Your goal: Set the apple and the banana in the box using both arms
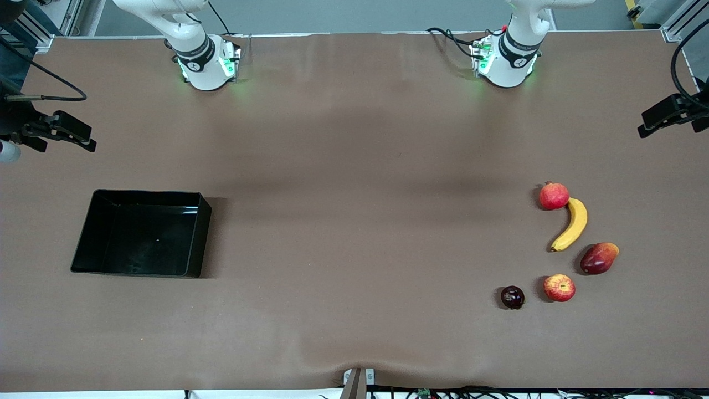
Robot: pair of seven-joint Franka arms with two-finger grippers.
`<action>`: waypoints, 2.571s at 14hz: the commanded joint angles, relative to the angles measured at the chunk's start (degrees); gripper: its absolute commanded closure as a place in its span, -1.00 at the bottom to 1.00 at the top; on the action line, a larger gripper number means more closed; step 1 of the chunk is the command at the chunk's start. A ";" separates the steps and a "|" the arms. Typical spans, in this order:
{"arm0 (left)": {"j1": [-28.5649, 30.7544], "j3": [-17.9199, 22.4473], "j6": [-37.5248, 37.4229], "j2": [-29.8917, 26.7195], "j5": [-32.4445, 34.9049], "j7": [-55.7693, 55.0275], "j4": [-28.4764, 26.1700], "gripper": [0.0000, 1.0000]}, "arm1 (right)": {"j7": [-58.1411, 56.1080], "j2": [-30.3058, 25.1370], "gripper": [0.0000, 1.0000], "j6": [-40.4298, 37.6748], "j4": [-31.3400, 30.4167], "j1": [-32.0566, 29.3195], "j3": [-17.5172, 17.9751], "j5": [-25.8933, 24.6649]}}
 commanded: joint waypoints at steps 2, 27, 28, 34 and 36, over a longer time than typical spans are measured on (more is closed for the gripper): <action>-0.43 -0.76 3.01 -0.02 -0.65 -0.63 -3.04 -1.00 | -0.43 -0.03 -1.00 0.20 0.15 0.24 -0.23 -0.31; 7.92 -3.49 41.41 21.58 0.59 21.56 -13.08 -1.00 | -0.44 0.85 -1.00 0.91 -0.02 -0.02 -0.32 -0.31; 7.84 -3.49 43.08 22.99 0.24 24.13 -11.68 -1.00 | -0.52 0.94 -1.00 0.91 -0.02 -0.11 -0.23 -0.31; 6.96 -3.67 50.37 31.42 -0.12 31.79 -6.48 -1.00 | -0.52 1.64 -1.00 1.52 -0.11 -0.20 -0.32 -0.31; 7.04 -3.67 53.64 34.50 -0.12 33.11 -5.17 -1.00 | -0.70 3.12 -1.00 1.70 -0.37 -0.73 -0.49 -0.31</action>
